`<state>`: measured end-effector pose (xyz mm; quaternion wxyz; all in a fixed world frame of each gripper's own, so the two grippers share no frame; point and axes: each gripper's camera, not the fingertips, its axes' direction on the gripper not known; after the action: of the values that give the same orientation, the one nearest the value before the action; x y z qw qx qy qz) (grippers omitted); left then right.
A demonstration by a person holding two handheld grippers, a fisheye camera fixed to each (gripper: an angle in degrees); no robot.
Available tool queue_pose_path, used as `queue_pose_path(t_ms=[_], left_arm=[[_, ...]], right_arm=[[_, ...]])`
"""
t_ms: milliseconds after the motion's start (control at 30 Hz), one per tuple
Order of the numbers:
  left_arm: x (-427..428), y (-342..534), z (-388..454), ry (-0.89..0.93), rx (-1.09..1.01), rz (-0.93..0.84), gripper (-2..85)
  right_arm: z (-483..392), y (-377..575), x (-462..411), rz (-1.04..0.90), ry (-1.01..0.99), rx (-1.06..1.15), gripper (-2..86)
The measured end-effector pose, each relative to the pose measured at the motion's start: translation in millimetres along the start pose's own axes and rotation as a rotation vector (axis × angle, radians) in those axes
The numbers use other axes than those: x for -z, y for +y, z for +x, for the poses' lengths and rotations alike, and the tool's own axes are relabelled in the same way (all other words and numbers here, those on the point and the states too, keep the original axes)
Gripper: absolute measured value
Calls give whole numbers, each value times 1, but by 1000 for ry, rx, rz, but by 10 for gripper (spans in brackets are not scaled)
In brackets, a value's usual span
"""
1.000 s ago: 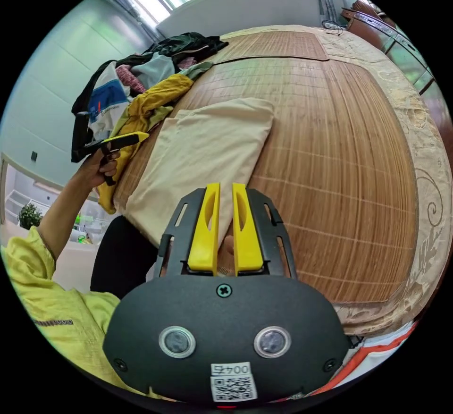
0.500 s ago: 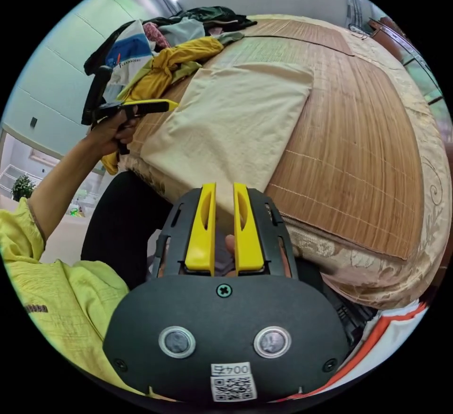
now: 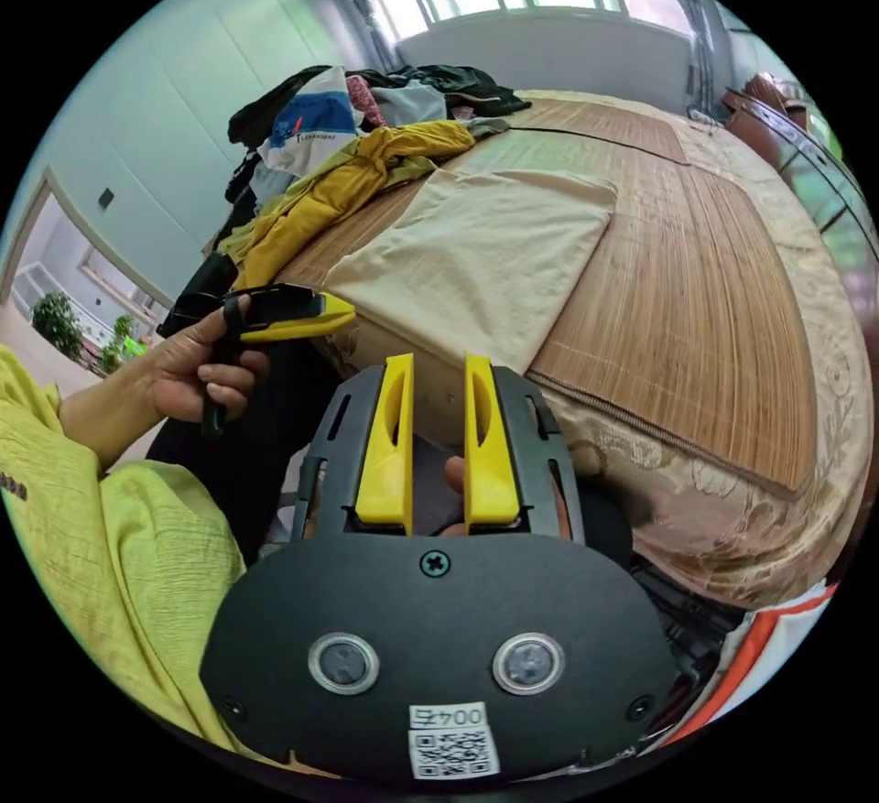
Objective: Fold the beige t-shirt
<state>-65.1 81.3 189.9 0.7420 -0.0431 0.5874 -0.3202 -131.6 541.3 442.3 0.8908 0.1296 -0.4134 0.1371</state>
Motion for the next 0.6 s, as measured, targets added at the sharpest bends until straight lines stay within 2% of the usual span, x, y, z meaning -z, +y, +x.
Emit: queue_pose_path(t_ms=[367, 600], left_arm=[[52, -23, -23, 30, 110, 41, 92], [66, -25, -38, 30, 158, 30, 99]], right_arm=[[-102, 47, -121, -186, 288, 563, 91], [-133, 97, -171, -198, 437, 786, 79]])
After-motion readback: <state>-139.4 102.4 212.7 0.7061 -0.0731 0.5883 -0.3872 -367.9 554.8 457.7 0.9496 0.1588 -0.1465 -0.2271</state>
